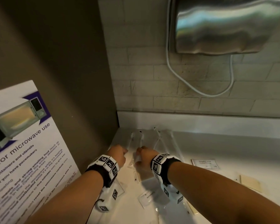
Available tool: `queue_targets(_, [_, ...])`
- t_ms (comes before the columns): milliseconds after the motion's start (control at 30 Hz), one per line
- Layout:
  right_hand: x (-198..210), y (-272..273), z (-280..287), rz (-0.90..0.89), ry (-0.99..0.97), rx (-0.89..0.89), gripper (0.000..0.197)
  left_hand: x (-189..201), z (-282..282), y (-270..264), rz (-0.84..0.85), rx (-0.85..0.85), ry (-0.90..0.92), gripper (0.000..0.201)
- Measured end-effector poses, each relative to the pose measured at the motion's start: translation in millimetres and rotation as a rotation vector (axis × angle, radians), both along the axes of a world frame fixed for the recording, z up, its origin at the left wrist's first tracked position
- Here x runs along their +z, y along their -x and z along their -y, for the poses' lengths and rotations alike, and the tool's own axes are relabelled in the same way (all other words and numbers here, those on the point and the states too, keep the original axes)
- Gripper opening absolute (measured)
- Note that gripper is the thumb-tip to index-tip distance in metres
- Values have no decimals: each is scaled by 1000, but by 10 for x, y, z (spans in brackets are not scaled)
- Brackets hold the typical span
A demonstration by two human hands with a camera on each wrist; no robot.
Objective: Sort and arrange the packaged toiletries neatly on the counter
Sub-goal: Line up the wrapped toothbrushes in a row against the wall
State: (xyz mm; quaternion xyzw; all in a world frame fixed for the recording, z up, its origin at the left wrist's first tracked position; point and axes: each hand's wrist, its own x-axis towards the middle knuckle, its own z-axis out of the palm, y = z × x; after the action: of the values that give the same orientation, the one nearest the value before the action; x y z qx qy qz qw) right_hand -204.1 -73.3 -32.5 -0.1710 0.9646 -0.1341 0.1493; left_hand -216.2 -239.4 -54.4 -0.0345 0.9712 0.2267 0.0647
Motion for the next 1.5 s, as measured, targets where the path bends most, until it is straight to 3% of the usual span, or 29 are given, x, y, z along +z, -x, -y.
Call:
queue_targets(167, [0, 35, -26, 7, -6, 27, 56, 0, 15, 21, -7, -11, -18, 42])
queue_targets(500, [13, 25, -15, -6, 31, 17, 42, 0, 26, 32, -6, -20, -33, 43])
queue_targets(800, [130, 29, -113, -87, 100, -3, 52, 123, -5, 62, -12, -52, 37, 41])
queue_targets(933, [271, 80, -453, -131, 41, -93, 44, 247, -171, 73, -163, -179, 142, 41])
queue_targets(1033, [316, 36, -674, -91, -20, -142, 42, 269, -427, 38, -251, -378, 222, 40])
queue_targets(1167, [270, -146, -821, -28, -65, -172, 42, 145, -692, -28, -114, -623, 581, 40])
queue_targets(1267, [228, -280, -881, 22, -58, -176, 40, 13, -717, -2, -47, -582, 617, 50])
queue_targets(1500, [155, -447, -820, 48, -32, -180, 54, 94, -811, -303, -124, -558, 519, 36])
